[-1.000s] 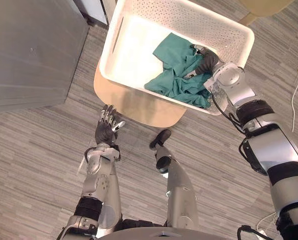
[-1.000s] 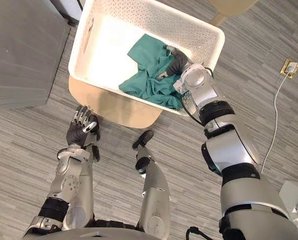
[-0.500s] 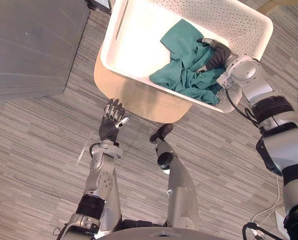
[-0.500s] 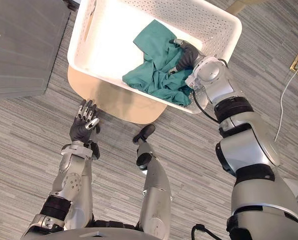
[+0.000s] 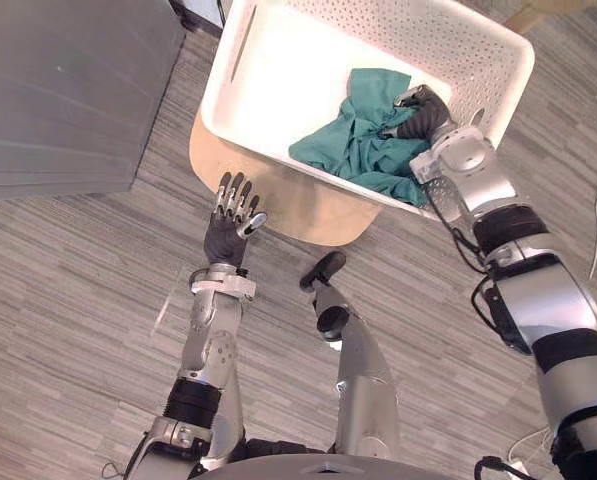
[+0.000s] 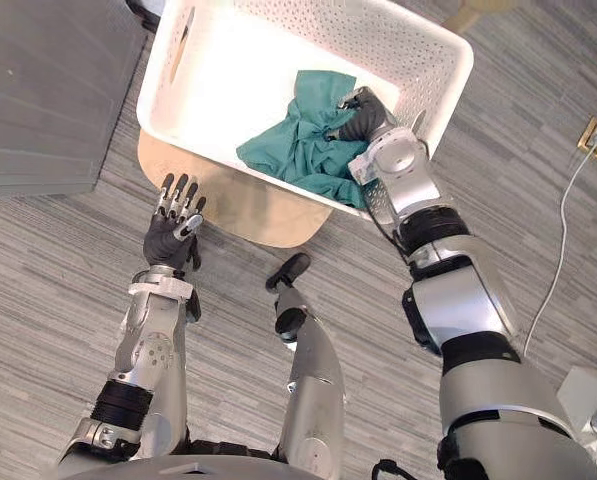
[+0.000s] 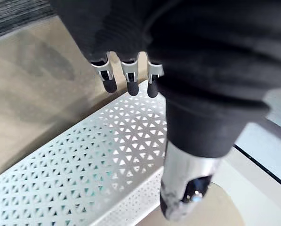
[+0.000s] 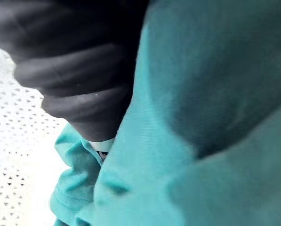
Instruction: Pick up the laundry basket with both hands and put the clothes into the washing machine.
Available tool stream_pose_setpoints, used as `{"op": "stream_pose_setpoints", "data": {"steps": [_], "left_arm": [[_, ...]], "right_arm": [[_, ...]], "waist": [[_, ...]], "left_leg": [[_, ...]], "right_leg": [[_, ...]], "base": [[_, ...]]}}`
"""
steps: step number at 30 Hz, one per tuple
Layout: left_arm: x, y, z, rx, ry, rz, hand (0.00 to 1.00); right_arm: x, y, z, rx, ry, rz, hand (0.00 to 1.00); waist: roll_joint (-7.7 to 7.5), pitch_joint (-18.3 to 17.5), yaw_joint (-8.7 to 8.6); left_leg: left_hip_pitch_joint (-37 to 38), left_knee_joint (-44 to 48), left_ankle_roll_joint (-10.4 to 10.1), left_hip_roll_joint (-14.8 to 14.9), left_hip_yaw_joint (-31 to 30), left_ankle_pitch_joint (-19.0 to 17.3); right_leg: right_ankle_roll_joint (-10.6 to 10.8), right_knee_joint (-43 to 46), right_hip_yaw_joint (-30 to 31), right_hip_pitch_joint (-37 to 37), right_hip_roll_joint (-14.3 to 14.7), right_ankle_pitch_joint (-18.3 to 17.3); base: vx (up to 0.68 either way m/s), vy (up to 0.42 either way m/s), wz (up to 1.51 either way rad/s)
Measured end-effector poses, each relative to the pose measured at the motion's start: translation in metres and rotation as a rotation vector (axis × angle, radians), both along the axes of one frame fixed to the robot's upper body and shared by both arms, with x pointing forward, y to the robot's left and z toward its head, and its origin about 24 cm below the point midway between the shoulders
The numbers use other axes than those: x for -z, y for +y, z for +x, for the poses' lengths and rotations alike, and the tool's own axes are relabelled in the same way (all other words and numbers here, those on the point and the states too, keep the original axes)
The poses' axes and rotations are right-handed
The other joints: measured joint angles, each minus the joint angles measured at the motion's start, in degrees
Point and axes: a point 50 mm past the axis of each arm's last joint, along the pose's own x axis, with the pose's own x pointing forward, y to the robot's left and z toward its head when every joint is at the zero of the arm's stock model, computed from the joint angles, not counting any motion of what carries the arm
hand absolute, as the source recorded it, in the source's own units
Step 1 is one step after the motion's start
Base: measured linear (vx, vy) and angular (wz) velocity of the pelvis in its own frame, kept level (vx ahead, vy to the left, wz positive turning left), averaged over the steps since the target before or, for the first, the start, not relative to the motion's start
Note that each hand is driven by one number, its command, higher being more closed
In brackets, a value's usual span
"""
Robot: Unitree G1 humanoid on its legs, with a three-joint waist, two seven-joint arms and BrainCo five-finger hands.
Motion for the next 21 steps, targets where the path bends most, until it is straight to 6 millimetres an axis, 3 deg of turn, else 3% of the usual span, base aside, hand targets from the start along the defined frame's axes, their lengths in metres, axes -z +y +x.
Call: {"op": "stream_pose_setpoints", "data": {"steps": [3, 7, 10, 14, 17, 21], "left_arm": [[-0.001, 0.009, -0.001, -0.038, -0.002, -0.003, 0.00], [0.014, 0.021, -0.008, -0.066, 0.050, 0.026, 0.00], [0.024, 0.032, -0.015, -0.079, 0.084, 0.069, 0.00], [0.035, 0.042, -0.023, -0.087, 0.125, 0.112, 0.00], [0.042, 0.043, -0.028, -0.066, 0.148, 0.151, 0.00], [0.039, 0.043, -0.026, -0.068, 0.130, 0.246, 0.00]], "right_arm": [[-0.013, 0.004, -0.005, -0.023, -0.081, 0.166, 1.00], [-0.046, 0.013, -0.019, -0.101, -0.240, 0.306, 1.00], [-0.057, 0.013, -0.032, -0.139, -0.330, 0.351, 1.00], [-0.057, 0.006, -0.044, -0.155, -0.390, 0.400, 1.00], [-0.044, -0.008, -0.049, -0.120, -0.380, 0.413, 1.00], [-0.033, -0.018, -0.057, -0.107, -0.380, 0.405, 1.00]], "waist": [[0.00, 0.00, 0.06], [-0.01, 0.00, -1.04], [-0.44, -0.26, -1.07], [-1.52, -1.30, -1.68], [-2.93, -3.00, -2.44], [-3.24, -5.11, -3.91]], "left_leg": [[2.31, 0.04, -0.07, 0.28, -0.23, 0.05], [5.62, -0.17, -0.13, 0.22, -0.38, -0.11], [9.21, -1.29, -0.25, -0.23, -0.30, -0.21], [12.04, -3.17, -0.52, -1.09, -0.59, 0.02], [13.96, -4.98, -0.55, -2.05, -0.75, 0.51], [17.92, -6.64, -0.34, -3.59, -0.44, 0.92]], "right_leg": [[-0.09, 0.81, -0.10, 2.16, 0.14, -0.63], [0.46, 0.28, -0.05, 5.48, 0.36, -0.96], [0.63, -0.43, 0.22, 8.60, 0.53, -1.07], [0.95, -1.03, 0.49, 10.80, 0.52, -1.08], [1.36, -1.12, 0.66, 12.09, 0.12, -1.19], [2.18, -0.49, 1.05, 15.04, -0.88, -1.67]], "base": [[-0.01, -0.124, 0.02], [-0.01, -0.080, 0.01], [0.01, -0.071, 0.00], [0.02, -0.045, 0.05], [0.04, -0.032, 0.08], [0.06, -0.027, 0.07]]}}
